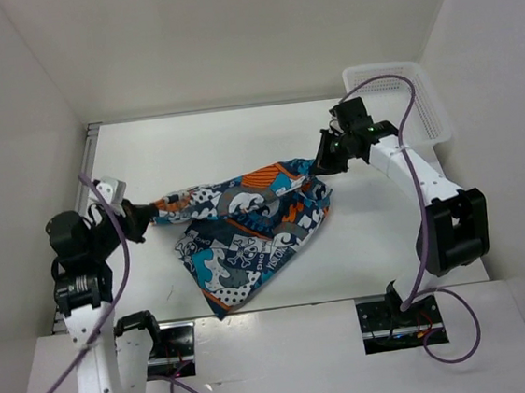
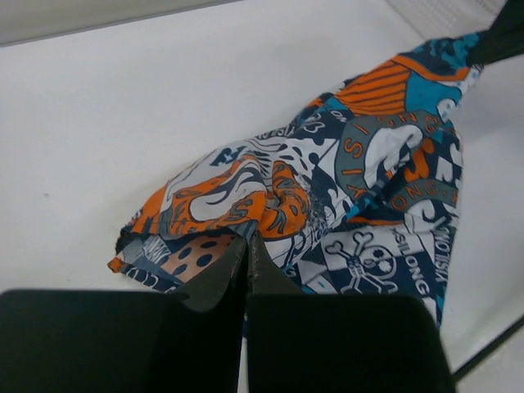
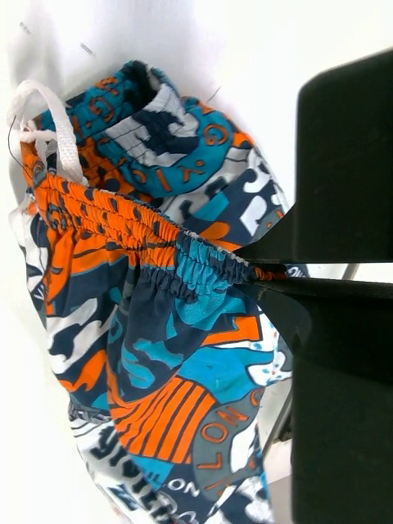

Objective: Fold and stack the shorts
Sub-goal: Fold the shorts

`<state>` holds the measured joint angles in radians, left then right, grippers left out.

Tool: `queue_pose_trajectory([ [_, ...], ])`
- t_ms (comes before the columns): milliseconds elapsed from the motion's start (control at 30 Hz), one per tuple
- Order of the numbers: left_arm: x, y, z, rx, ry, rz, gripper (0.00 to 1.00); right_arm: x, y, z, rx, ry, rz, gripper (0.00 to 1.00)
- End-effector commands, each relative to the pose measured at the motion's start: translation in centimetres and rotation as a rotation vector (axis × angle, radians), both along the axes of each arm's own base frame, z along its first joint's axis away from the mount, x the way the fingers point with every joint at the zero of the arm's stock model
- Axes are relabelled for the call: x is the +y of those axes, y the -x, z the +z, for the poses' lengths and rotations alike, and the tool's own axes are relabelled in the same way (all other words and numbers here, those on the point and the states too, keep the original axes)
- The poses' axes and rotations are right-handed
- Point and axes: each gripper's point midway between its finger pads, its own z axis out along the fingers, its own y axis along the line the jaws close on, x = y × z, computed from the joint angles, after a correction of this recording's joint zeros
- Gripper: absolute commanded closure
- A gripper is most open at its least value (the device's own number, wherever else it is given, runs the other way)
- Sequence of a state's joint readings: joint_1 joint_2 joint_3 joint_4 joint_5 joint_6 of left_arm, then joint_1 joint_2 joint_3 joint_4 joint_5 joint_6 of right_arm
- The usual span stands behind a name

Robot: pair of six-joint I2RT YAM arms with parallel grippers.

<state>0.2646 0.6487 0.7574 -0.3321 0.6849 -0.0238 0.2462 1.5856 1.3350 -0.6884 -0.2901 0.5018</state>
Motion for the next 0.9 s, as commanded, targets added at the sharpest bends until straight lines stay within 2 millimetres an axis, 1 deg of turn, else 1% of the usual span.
queue_pose_trajectory([
  [0, -2.2, 3.4, -1.7, 0.033, 0.023, -0.098, 1.0, -0.8, 1.0, 1.8, -0.055, -0.01, 0.017, 1.0],
  [33, -2.8, 4.5, -1.3, 0.011, 0.023, -0.12, 1.0, -1.3, 1.6, 1.7, -0.054, -0.009, 0.008, 1.0],
  [67, -3.2, 5.3, -1.7, 0.024, 0.035, -0.142, 1.0, -1.2, 2.1, 1.7, -0.05, -0.012, 0.022, 1.0],
  [100, -4.1, 6.6, -2.5, 0.061, 0.065, -0.186, 1.0, -1.6, 2.2, 1.7, -0.051, -0.012, 0.013, 1.0],
  [133, -4.6, 7.3, -2.5, 0.065, 0.074, -0.206, 1.0, -1.9, 2.7, 1.8, -0.038, -0.031, 0.011, 1.0],
  [167, -5.2, 8.4, -2.4, 0.057, 0.08, -0.23, 1.0, -2.9, 3.1, 1.9, -0.041, -0.04, -0.013, 1.0],
  [233, -6.2, 9.9, -2.5, 0.049, 0.101, -0.292, 1.0, -3.5, 4.0, 1.7, -0.028, -0.072, -0.022, 1.0],
  [267, -7.0, 10.9, -2.5, 0.061, 0.121, -0.339, 1.0, -4.5, 4.3, 2.2, -0.039, -0.076, -0.04, 1.0],
  [300, -7.4, 11.5, -2.8, 0.071, 0.132, -0.367, 1.0, -4.9, 4.4, 2.2, -0.043, -0.076, -0.054, 1.0],
  [333, -7.8, 12.2, -2.9, 0.073, 0.14, -0.382, 1.0, -5.1, 5.0, 1.9, -0.022, -0.083, -0.058, 1.0],
  [367, -8.2, 12.8, -3.2, 0.087, 0.15, -0.406, 1.0, -5.4, 5.3, 2.4, -0.035, -0.084, -0.068, 1.0],
  [400, -8.7, 13.6, -3.2, 0.089, 0.157, -0.443, 1.0, -5.9, 5.5, 2.1, -0.027, -0.091, -0.082, 1.0],
  [467, -9.3, 15.0, -4.2, 0.116, 0.171, -0.478, 1.0, -5.9, 5.9, 1.5, -0.004, -0.111, -0.08, 1.0],
  [500, -9.6, 15.6, -4.8, 0.132, 0.176, -0.506, 1.0, -5.9, 6.0, 1.8, -0.013, -0.111, -0.079, 1.0],
  [533, -9.8, 16.2, -5.0, 0.12, 0.169, -0.522, 1.0, -5.9, 6.3, 1.1, 0.011, -0.115, -0.088, 1.0],
  [567, -10.0, 16.6, -5.2, 0.113, 0.165, -0.538, 1.0, -5.9, 6.6, 1.2, 0.007, -0.116, -0.088, 1.0],
  [600, -10.0, 16.7, -5.8, 0.117, 0.159, -0.54, 1.0, -5.9, 7.4, 0.9, 0.022, -0.119, -0.096, 1.0],
  [633, -10.1, 17.2, -6.1, 0.097, 0.144, -0.56, 1.0, -5.9, 7.7, 0.8, 0.022, -0.119, -0.096, 1.0],
  [700, -10.2, 17.6, -6.3, 0.074, 0.128, -0.572, 1.0, -5.9, 9.1, 0.2, 0.052, -0.123, -0.106, 1.0],
  [800, -10.2, 17.7, -7.1, 0.086, 0.117, -0.579, 1.0, -5.9, 11.0, -1.0, 0.102, -0.125, -0.118, 1.0],
  [867, -10.2, 17.7, -7.2, 0.088, 0.109, -0.576, 1.0, -6.1, 11.8, -1.9, 0.136, -0.117, -0.135, 1.0],
])
